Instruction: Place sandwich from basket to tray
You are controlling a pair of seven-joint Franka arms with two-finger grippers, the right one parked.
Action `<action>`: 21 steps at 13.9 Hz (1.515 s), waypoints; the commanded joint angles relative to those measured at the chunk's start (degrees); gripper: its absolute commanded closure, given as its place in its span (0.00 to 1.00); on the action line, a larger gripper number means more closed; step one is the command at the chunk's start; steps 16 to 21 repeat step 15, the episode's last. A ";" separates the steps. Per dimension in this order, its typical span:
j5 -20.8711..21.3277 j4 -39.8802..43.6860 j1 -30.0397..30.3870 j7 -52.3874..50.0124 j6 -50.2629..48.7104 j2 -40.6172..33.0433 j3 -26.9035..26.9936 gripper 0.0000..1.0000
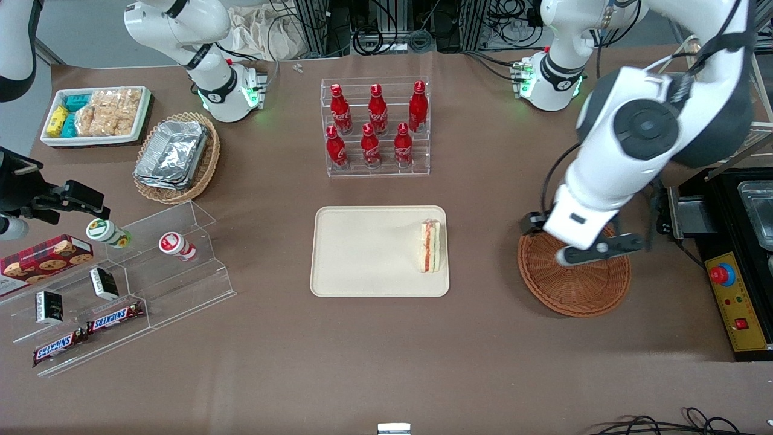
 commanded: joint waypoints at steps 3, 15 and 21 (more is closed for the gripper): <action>-6.70 -10.60 10.76 16.30 0.88 -12.21 -0.36 0.00; -8.90 -8.77 12.46 32.32 -7.82 -14.26 6.39 0.00; -8.90 -8.77 12.46 32.32 -7.82 -14.26 6.39 0.00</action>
